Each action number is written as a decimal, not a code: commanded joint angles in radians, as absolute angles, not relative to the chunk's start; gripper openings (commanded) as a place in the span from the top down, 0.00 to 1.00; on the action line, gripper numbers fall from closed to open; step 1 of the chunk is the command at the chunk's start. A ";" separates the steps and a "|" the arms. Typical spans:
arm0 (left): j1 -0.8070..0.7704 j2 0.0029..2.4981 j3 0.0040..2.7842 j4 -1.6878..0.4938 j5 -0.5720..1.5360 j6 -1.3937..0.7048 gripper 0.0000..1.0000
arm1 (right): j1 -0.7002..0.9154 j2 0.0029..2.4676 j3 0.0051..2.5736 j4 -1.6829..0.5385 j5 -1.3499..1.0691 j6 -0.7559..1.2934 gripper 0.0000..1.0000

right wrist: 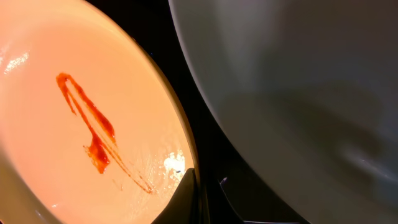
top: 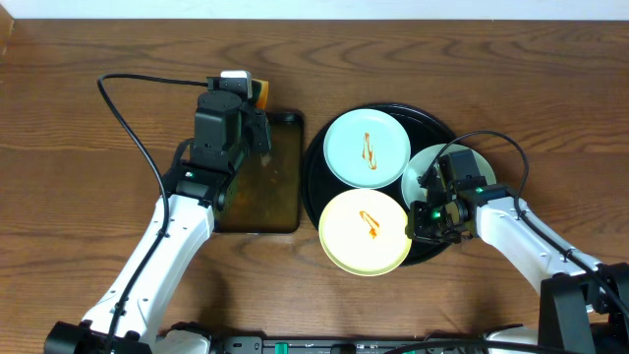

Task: Clean dirty plates on tray and stack at the side
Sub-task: 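Scrub the yellow plate with the sponge held in the left gripper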

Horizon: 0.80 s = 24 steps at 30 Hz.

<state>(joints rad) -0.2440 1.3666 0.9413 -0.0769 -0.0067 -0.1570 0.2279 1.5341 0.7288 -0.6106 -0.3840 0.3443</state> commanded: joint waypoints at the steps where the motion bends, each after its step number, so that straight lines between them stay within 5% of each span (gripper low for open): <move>1: -0.240 1.343 0.961 -0.065 -0.020 -0.151 0.93 | 0.237 1.538 0.723 -0.602 -0.367 0.348 0.99; 24: -0.244 1.510 0.960 -0.284 0.132 -0.260 0.92 | 0.236 1.538 0.723 -0.485 -0.272 0.457 0.99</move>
<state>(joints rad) -0.2440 1.4773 0.9417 -0.2844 0.0402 -0.2333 0.2340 1.5341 0.7242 -0.4950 -0.3172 0.4149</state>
